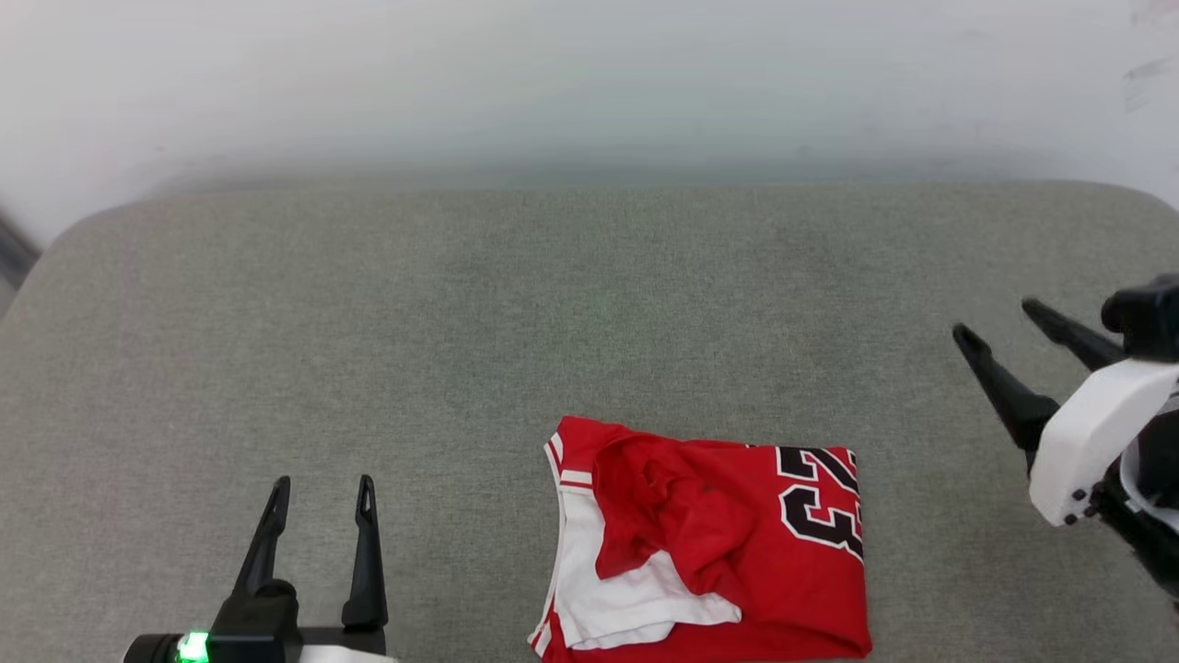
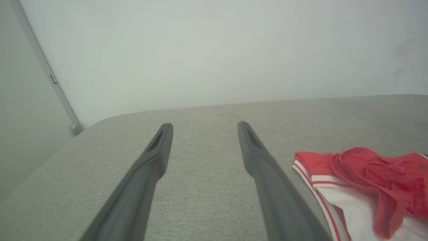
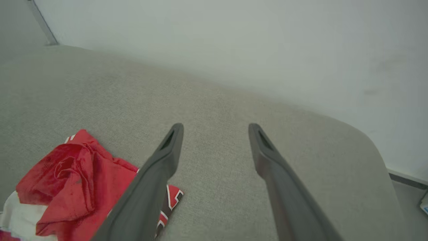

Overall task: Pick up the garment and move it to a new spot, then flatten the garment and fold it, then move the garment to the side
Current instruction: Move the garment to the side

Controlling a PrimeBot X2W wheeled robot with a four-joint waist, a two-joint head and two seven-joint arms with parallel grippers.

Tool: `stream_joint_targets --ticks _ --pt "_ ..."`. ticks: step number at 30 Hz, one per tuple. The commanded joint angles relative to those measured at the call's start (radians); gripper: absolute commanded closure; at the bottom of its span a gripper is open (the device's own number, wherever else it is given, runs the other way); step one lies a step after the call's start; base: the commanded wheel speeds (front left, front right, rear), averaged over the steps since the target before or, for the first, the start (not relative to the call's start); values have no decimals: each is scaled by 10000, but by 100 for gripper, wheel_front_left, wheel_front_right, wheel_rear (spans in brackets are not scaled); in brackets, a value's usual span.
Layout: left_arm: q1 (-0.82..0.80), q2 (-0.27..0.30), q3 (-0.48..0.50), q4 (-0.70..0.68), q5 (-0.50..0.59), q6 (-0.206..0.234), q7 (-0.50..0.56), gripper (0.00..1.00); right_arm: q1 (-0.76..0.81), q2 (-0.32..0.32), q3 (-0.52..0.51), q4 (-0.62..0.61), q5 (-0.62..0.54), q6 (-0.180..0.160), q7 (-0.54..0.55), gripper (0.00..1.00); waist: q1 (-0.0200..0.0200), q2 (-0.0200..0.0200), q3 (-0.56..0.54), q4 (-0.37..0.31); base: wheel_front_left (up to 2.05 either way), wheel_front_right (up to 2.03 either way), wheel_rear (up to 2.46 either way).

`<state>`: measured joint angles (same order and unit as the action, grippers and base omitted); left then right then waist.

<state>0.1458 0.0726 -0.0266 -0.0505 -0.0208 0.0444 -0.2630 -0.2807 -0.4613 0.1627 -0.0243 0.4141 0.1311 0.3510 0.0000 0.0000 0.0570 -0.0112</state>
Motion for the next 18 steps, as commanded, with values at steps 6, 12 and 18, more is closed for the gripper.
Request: stream_joint_targets --ticks 6,12,18 --pt "-403 -54 -67 -42 74 -81 -20 0 -147 -1060 275 814 2949 -7 3613 0 0 0 425 132 0 0 0" --pt "-770 -79 -155 -38 90 -158 -20 0 419 -1033 255 1162 5104 -7 4970 0 0 0 847 356 0 0 0" --pt "-1168 -87 -187 -75 94 -245 -20 0 598 -207 352 1619 6006 -7 4986 0 0 0 1326 633 0 0 0"
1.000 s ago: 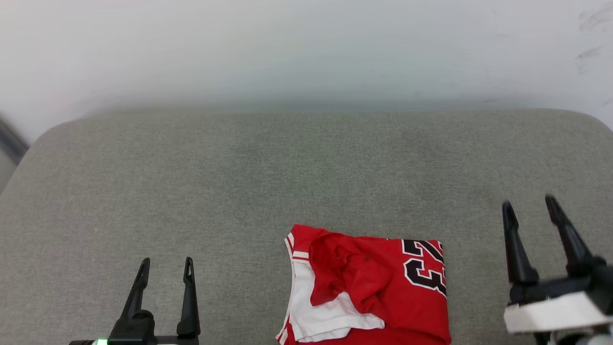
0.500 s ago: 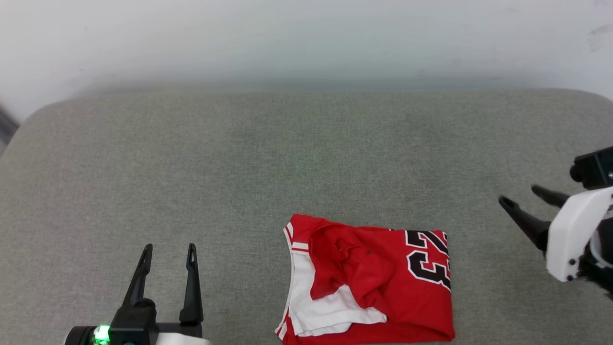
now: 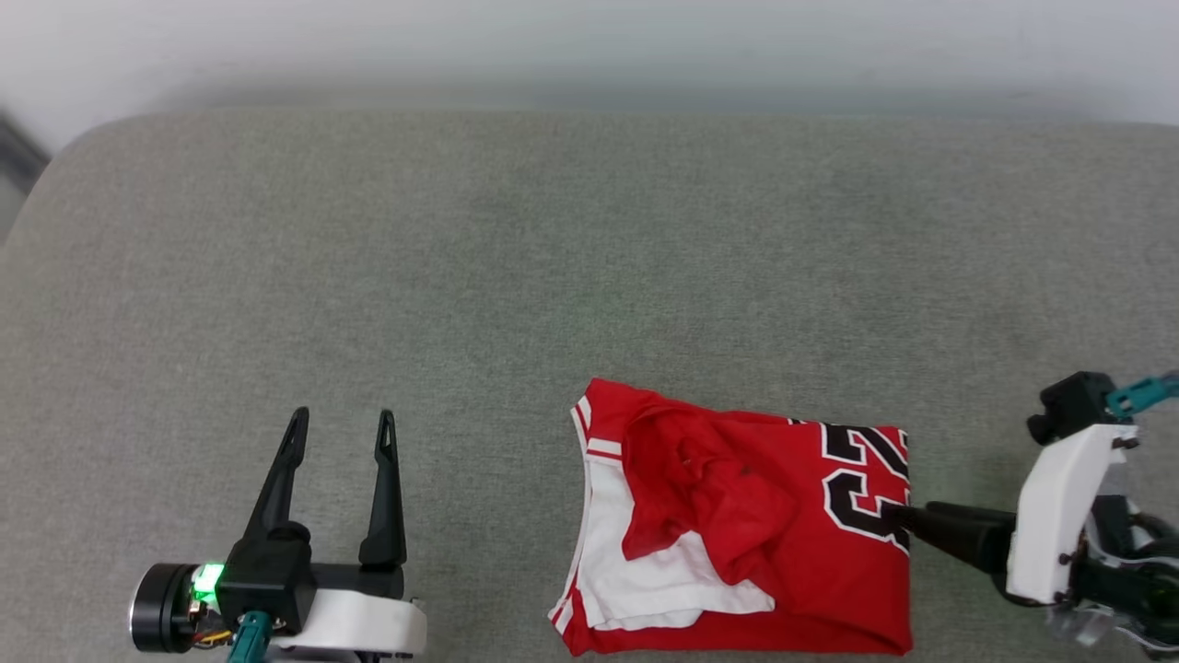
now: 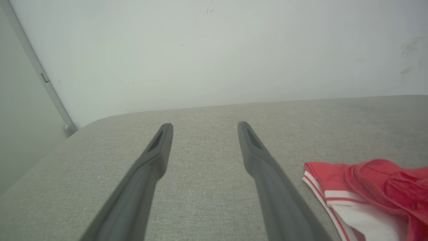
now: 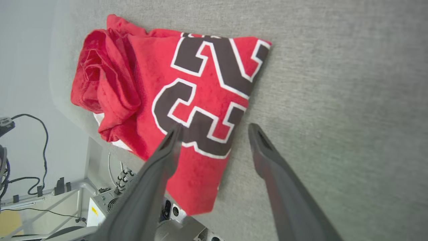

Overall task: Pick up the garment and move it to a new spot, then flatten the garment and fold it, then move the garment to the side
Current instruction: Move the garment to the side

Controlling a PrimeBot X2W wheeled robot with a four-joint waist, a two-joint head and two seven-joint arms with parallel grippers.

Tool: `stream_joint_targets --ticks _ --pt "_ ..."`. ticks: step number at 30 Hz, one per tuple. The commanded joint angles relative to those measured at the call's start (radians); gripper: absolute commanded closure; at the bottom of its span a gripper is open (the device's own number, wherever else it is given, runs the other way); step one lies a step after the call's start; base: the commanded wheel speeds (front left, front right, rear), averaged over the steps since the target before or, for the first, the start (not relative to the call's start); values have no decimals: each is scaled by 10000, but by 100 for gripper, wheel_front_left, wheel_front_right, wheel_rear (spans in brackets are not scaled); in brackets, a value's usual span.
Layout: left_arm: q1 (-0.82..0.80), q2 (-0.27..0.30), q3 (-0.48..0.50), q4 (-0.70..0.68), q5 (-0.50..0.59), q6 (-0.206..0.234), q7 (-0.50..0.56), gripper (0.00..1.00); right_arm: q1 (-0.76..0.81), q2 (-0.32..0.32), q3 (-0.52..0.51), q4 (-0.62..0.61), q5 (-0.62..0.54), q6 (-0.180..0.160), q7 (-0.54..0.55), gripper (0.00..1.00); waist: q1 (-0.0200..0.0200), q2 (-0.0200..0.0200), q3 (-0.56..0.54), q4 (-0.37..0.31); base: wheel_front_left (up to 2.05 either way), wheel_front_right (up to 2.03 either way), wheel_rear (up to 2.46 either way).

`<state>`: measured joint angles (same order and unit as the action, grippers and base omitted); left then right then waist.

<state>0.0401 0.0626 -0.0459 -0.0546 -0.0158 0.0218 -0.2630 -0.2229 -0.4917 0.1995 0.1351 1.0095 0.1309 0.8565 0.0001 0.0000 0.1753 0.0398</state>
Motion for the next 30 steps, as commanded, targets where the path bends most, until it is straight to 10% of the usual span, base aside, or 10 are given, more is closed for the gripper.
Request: stream_joint_targets --ticks 1,14,15,16,30 --pt "-169 12 7 -43 38 -30 -20 0 4 264 31 147 158 -5 -93 0 -1 0 226 178 0 0 0" --pt "-750 -47 -187 -2 32 -28 -20 0 -62 1026 1951 1994 -83 -26 -543 0 -1 0 966 603 0 0 0" --pt "-772 -49 -172 11 22 -12 -20 0 -95 960 2083 2009 -113 -29 -641 14 -1 0 979 603 0 0 0" --pt "-789 -51 -161 18 13 0 -20 0 -169 886 2178 1994 -84 -29 -776 100 -1 0 977 595 0 0 0" --pt "-127 -61 101 132 -31 14 -20 0 -1609 -1545 3320 -235 -156 -7 -2673 100 -1 0 -201 -34 0 0 0"
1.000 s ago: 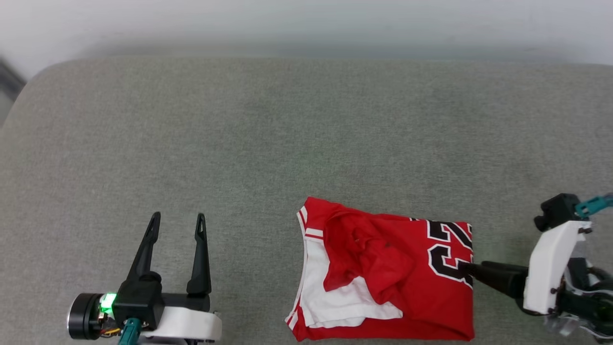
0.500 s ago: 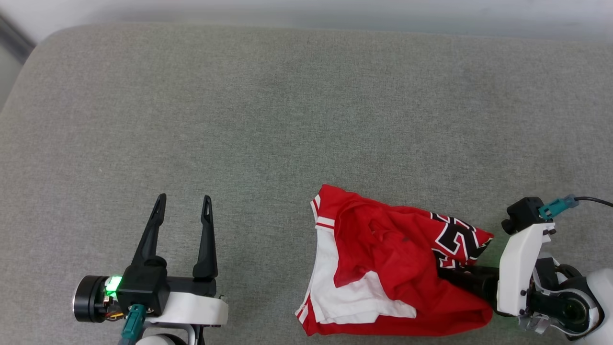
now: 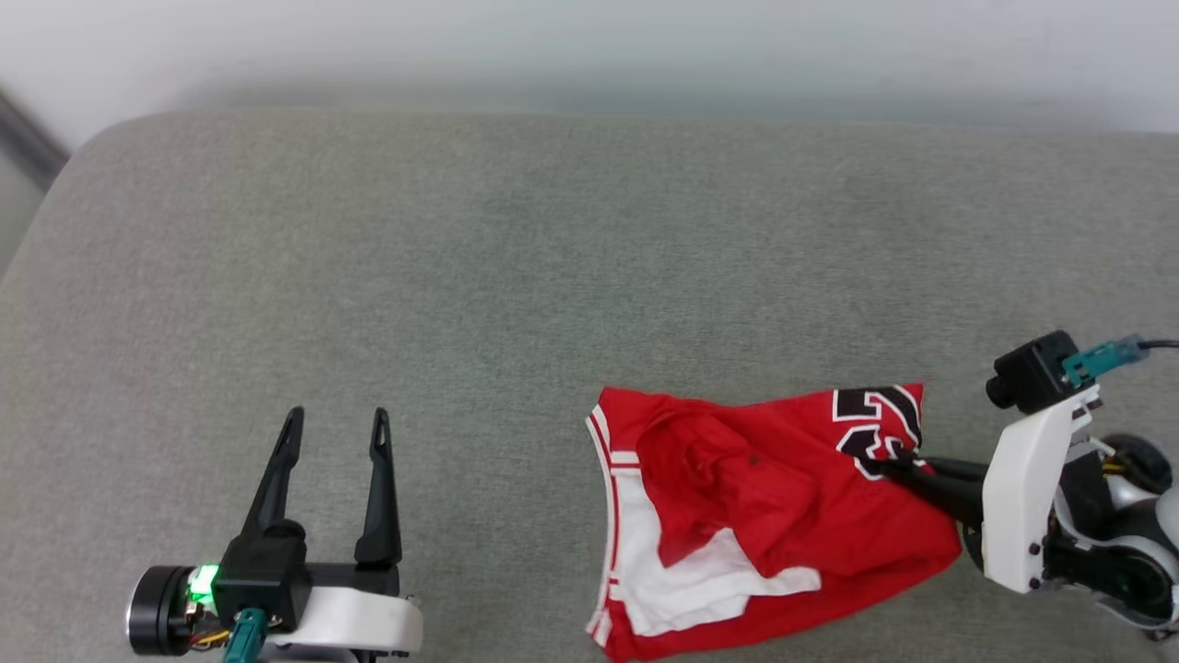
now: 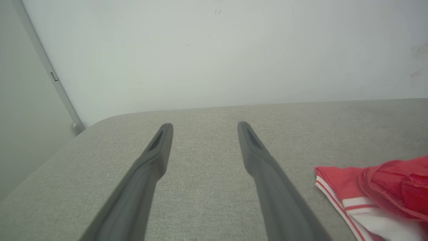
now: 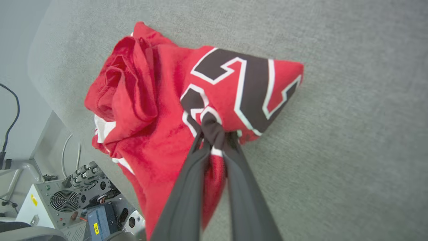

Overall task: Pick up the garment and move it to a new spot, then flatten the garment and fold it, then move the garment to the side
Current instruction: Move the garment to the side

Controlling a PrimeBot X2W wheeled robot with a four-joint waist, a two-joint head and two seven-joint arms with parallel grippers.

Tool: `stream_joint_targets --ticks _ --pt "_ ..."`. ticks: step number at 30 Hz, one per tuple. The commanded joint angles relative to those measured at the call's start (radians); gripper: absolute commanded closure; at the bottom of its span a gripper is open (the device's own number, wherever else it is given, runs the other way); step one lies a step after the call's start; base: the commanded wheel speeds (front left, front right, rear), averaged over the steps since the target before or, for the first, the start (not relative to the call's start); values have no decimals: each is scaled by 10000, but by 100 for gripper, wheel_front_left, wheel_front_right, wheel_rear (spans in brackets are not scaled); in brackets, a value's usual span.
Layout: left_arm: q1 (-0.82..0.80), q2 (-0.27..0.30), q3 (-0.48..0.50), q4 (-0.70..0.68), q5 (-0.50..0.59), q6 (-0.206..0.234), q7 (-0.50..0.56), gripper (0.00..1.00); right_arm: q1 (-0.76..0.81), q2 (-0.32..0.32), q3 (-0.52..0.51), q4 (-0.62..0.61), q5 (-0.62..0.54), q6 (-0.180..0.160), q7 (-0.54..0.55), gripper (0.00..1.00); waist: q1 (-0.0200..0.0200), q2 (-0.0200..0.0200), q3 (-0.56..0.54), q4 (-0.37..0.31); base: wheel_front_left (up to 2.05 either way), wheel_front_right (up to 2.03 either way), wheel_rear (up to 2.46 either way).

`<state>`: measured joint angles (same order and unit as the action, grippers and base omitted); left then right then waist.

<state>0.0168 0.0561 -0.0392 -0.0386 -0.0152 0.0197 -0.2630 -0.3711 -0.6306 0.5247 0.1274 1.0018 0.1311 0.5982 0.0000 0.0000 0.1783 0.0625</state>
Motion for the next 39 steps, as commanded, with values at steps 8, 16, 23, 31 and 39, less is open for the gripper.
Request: stream_joint_targets --ticks 8,16,23,31,39 --pt "419 7 327 -185 -40 52 -20 0 -979 -1476 533 -1490 -395 -8 -19 100 0 0 -257 -1295 0 0 0" --pt "108 105 664 -494 23 9 -20 0 -1825 -2383 188 -1632 -1194 -10 -175 100 0 0 724 -2666 0 0 0" --pt "-451 450 754 -724 165 -128 -20 0 -2592 -3078 -406 -277 -2388 -10 -564 100 0 0 1879 -3274 0 0 0" --pt "-1064 778 756 -1073 215 -185 -20 0 -3095 -3100 -1664 2116 -3113 -12 -964 100 0 0 3043 -3293 0 0 0" --pt "-1427 902 715 -1356 230 -75 -20 0 -3197 -2682 -3109 3892 -3531 -10 -1450 100 0 0 3743 -3092 0 0 0"
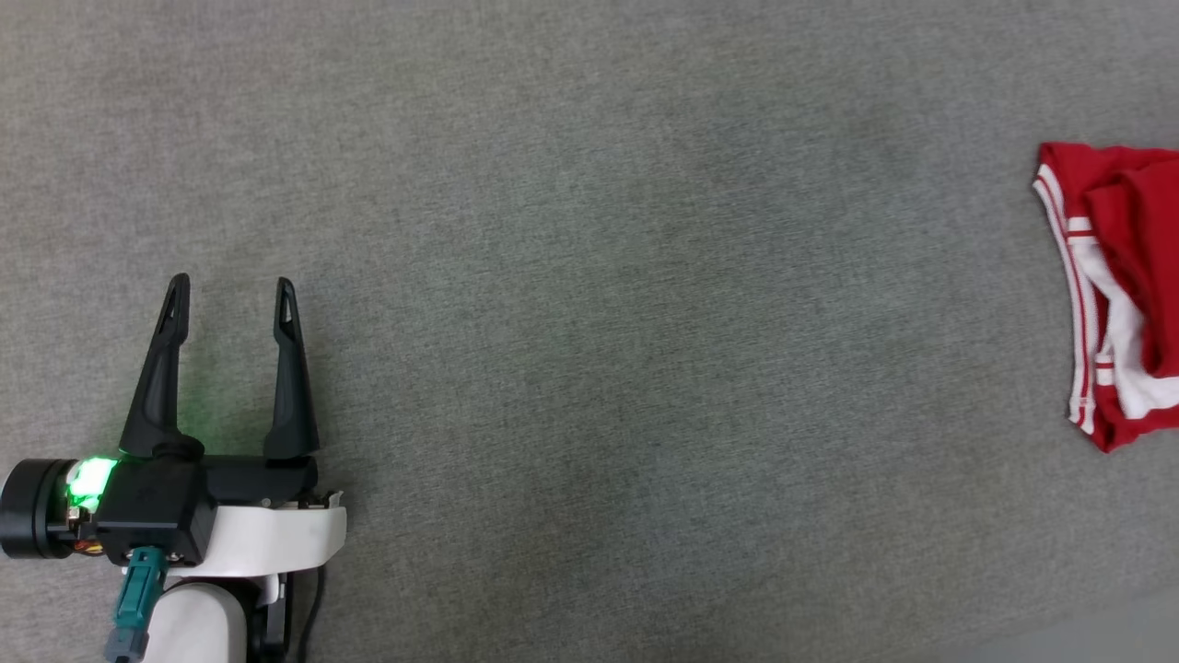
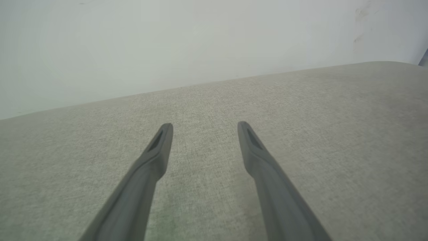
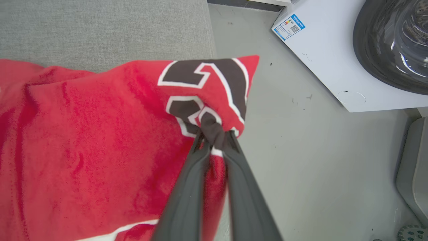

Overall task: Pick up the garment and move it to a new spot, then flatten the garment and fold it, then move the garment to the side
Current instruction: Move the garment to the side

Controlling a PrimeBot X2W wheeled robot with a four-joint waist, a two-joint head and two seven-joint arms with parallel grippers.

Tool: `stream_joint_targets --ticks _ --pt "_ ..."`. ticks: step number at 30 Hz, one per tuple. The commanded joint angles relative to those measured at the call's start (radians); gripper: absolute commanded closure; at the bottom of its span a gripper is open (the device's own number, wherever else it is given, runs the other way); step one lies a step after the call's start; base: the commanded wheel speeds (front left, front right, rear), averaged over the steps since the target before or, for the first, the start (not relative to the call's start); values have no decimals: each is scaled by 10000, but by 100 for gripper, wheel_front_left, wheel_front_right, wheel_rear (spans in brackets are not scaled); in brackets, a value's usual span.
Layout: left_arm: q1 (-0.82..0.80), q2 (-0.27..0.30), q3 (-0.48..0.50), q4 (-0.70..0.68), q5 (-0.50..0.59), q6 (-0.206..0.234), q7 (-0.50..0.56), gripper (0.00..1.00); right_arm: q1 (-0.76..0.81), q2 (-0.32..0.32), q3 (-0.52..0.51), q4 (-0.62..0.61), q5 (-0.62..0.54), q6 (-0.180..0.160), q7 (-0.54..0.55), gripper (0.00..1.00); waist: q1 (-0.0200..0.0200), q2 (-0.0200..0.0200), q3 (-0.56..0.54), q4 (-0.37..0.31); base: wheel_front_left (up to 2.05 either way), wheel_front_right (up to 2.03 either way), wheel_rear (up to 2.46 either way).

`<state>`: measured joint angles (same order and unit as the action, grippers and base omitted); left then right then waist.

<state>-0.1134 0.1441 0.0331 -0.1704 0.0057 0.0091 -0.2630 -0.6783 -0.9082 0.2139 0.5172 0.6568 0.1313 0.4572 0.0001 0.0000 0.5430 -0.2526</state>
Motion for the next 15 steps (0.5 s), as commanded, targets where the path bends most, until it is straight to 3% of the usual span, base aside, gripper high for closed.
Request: stream_joint_targets --ticks 1,3,4,5,9,15 --pt "-155 24 -16 -55 12 51 -20 0 -98 150 -54 121 -185 -12 -101 100 -1 0 135 77 0 0 0" --pt "-143 29 -46 -61 5 74 -20 0 -124 305 -204 406 -522 -13 -172 100 -1 0 149 103 0 0 0" --pt "-132 24 -67 -31 0 90 -20 0 -157 416 -265 541 -708 -12 -197 44 -1 0 115 120 0 0 0" --pt "-117 9 -94 2 -5 106 -20 0 -203 460 -331 637 -970 -13 -306 0 -1 0 47 145 0 0 0" --pt "44 -89 -119 85 -60 190 -20 0 -484 725 -639 863 -2260 -14 -1032 0 -1 0 -476 267 0 0 0" --pt "439 -285 -242 196 -135 333 -20 0 -862 1542 -1566 768 -3898 -12 -3120 0 -1 0 -1491 591 0 0 0"
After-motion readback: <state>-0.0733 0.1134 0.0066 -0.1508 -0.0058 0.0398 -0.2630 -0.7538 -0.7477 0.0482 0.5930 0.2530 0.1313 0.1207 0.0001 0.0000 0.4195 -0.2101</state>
